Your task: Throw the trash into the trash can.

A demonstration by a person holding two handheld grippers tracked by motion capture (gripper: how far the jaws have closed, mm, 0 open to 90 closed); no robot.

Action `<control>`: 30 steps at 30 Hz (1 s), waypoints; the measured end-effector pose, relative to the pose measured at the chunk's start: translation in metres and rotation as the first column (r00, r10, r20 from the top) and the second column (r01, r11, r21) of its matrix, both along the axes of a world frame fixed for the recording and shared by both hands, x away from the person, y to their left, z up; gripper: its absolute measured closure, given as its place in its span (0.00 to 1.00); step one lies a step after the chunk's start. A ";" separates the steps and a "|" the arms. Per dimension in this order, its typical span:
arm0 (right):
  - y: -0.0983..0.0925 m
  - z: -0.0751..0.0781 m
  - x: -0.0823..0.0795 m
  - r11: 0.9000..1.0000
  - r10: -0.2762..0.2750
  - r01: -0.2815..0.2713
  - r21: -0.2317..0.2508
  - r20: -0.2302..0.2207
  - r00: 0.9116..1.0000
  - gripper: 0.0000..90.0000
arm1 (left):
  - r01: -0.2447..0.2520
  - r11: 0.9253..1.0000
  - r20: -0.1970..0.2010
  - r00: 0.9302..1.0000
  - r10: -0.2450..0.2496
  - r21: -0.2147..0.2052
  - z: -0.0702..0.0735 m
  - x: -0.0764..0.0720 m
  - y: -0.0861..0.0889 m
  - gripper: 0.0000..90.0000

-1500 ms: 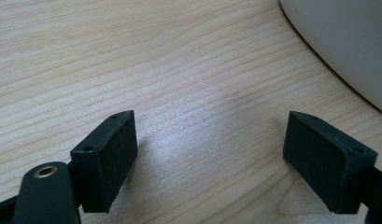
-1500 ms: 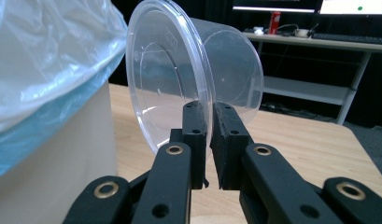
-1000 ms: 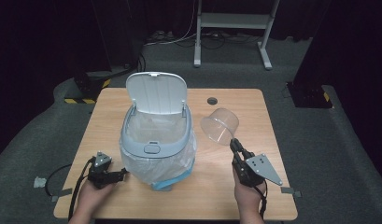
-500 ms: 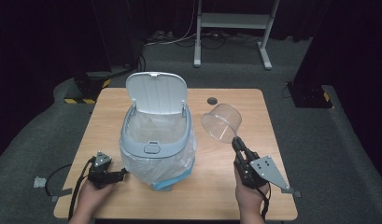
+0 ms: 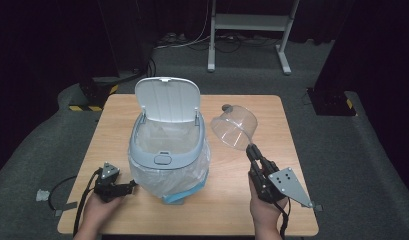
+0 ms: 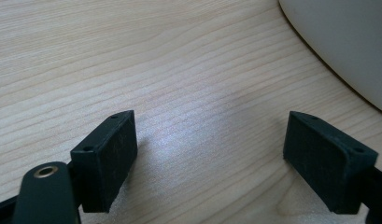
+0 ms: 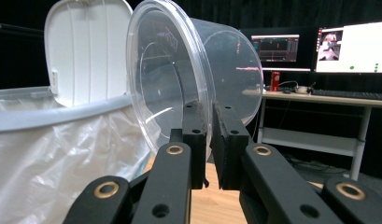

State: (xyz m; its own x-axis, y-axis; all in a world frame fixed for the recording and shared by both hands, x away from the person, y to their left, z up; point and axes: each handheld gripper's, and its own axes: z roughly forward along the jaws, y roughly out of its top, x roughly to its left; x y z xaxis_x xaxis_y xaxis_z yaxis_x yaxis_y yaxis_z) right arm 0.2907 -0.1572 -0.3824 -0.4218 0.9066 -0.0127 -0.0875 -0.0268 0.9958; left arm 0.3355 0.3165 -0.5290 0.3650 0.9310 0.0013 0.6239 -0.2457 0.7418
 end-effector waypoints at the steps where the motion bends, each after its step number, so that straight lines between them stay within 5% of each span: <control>1: 0.001 0.001 -0.001 1.000 0.003 -0.003 0.002 0.000 1.000 0.94 | 0.000 1.000 0.000 1.000 0.000 0.000 0.000 0.000 0.000 0.20; 17: 0.005 0.030 -0.005 0.999 0.026 -0.027 0.036 0.050 0.998 0.94 | 0.003 1.000 -0.001 1.000 -0.003 -0.001 0.000 0.000 0.000 0.19; 30: 0.030 0.048 -0.004 0.993 0.104 -0.107 0.040 0.065 0.992 0.94 | 0.005 1.000 0.000 1.000 -0.005 -0.002 0.000 0.000 0.000 0.19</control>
State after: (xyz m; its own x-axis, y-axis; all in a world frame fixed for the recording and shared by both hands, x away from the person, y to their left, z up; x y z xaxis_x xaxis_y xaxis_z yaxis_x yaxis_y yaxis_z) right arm 0.2867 -0.1271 -0.3346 -0.5146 0.8574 -0.0035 -0.1445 -0.0827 0.9861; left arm 0.3356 0.3168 -0.5291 0.3693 0.9293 -0.0002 0.6230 -0.2473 0.7421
